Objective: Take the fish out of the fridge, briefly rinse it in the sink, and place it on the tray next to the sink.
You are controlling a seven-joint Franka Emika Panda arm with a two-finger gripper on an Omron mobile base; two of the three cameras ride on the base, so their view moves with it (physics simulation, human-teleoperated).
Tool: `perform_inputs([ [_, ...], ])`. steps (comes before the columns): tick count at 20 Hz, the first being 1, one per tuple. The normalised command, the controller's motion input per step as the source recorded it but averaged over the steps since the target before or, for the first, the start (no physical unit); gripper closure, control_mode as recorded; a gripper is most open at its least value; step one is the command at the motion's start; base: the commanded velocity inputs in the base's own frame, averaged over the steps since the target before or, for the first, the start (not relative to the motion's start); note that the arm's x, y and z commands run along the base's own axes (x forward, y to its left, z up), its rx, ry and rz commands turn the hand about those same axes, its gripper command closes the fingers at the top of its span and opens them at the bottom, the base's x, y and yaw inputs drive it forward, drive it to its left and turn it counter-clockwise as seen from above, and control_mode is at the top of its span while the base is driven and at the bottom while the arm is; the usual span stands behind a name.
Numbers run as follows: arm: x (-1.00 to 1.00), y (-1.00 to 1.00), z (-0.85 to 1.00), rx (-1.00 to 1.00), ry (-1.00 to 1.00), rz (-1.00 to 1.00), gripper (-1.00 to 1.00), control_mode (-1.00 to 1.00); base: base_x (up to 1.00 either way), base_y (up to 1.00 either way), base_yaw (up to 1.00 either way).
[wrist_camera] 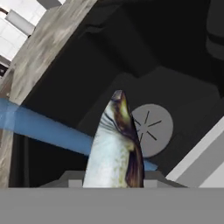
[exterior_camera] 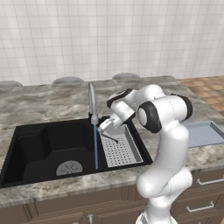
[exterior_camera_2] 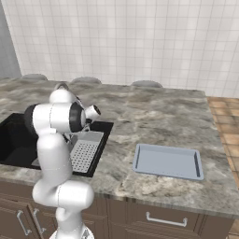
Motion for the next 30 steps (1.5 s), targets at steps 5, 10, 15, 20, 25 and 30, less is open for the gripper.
perform_inputs([
  [5, 0.17, 0.10, -0.40, 0.00, 0.19, 0.00, 1.00, -1.00, 0.00, 0.00, 0.00],
  [10, 0.42, 0.16, -0.07, 0.05, 0.08, 0.02, 1.00, -1.00, 0.00, 0.00, 0.00],
  [15, 0.54, 0.23, -0.05, 0.03, 0.09, 0.02, 1.00, -1.00, 0.00, 0.00, 0.00],
  [20, 0.29, 0.27, -0.14, 0.00, 0.14, 0.05, 1.00, -1.00, 0.00, 0.00, 0.00],
  [25, -0.07, 0.34, -0.17, 0.00, 0.08, 0.05, 1.00, -1.00, 0.00, 0.00, 0.00],
  [30, -0.55, 0.04, -0.03, 0.00, -0.02, 0.00, 1.00, -1.00, 0.00, 0.00, 0.00],
])
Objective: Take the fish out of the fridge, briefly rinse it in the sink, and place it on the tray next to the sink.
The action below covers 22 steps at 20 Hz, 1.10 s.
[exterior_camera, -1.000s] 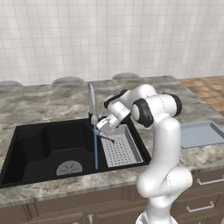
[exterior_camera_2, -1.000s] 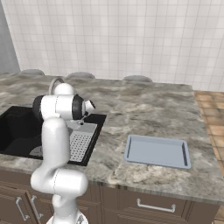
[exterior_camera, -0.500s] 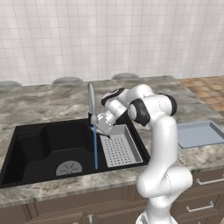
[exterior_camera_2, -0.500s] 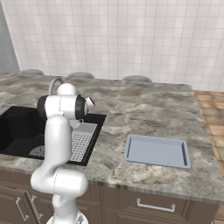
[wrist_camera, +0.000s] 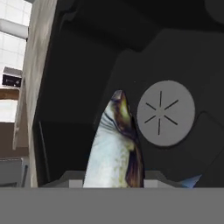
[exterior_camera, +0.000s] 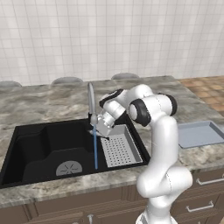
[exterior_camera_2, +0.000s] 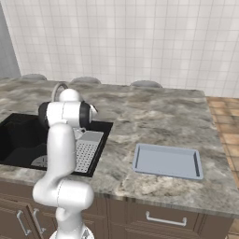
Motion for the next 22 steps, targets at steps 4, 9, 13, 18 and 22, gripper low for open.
perform_inputs([
  [4, -0.31, -0.01, 0.00, 0.00, 0.01, -0.02, 1.00, -1.00, 0.00, 0.00, 0.00],
  [9, -1.00, -0.16, 0.00, 0.08, 0.00, -0.14, 1.00, -1.00, 0.00, 0.00, 0.00],
  [13, -0.92, -0.19, 0.00, 0.09, 0.00, -0.16, 1.00, -1.00, 0.00, 0.00, 0.00],
  [18, -0.26, -0.03, 0.03, 0.00, -0.02, -0.03, 1.00, -1.00, 0.00, 0.00, 0.00],
  [22, -0.45, 0.00, 0.57, 0.00, -0.13, -0.05, 1.00, -1.00, 0.00, 0.00, 0.00],
])
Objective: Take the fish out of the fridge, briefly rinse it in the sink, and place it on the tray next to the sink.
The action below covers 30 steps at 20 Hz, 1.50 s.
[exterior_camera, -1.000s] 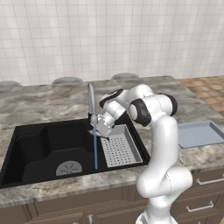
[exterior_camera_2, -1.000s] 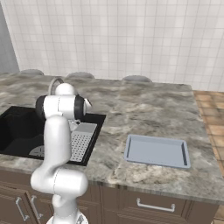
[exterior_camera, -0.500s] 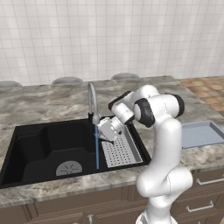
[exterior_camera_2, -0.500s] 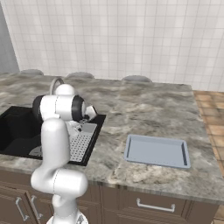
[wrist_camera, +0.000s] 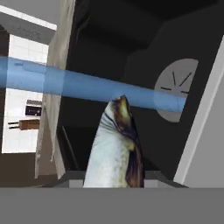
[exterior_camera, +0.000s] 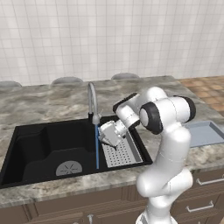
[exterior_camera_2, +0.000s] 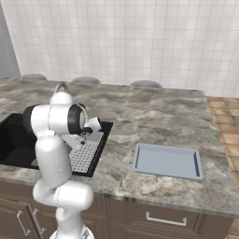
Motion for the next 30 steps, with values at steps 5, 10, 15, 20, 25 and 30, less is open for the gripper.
perform_inputs([
  [5, -0.77, 0.00, 1.00, 0.00, -0.16, -0.22, 1.00, -1.00, 0.00, 0.00, 0.00],
  [10, -0.98, -0.02, 1.00, -0.04, -0.04, -0.32, 1.00, -1.00, 0.00, 0.00, 0.00],
  [15, -0.77, -0.20, 1.00, -0.27, 0.01, -0.35, 1.00, -1.00, 0.00, 0.00, 0.00],
  [20, -0.20, -0.56, 1.00, -0.40, 0.23, -0.38, 1.00, -1.00, 0.00, 0.00, 0.00],
  [25, -0.08, -0.41, 0.28, 0.03, 0.22, 0.01, 1.00, -1.00, 0.00, 0.00, 0.00],
  [30, 0.00, -0.36, -0.14, -0.11, 0.11, -0.14, 1.00, -1.00, 0.00, 0.00, 0.00],
])
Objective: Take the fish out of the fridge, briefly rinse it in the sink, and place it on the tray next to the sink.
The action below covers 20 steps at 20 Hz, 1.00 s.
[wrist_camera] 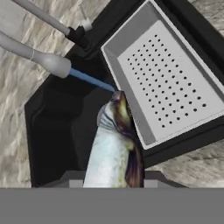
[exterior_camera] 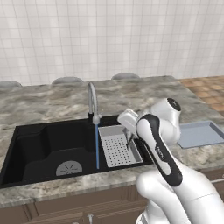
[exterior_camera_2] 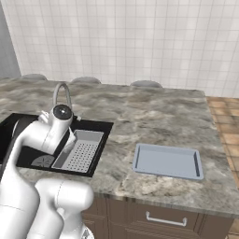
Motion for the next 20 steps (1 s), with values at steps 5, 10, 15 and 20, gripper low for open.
perform_inputs([
  [5, 0.06, -1.00, 0.00, -0.14, 0.13, -0.37, 1.00, -1.00, 0.00, 0.00, 0.00],
  [10, 0.12, -1.00, 0.05, -0.15, 0.18, -0.44, 1.00, -1.00, 0.00, 0.00, 0.00],
  [15, 0.34, -1.00, 0.00, -0.07, 0.25, -0.47, 1.00, -1.00, 0.00, 0.00, 0.00],
  [20, 0.43, -1.00, -0.05, -0.05, 0.24, -0.46, 1.00, -1.00, 0.00, 0.00, 0.00],
])
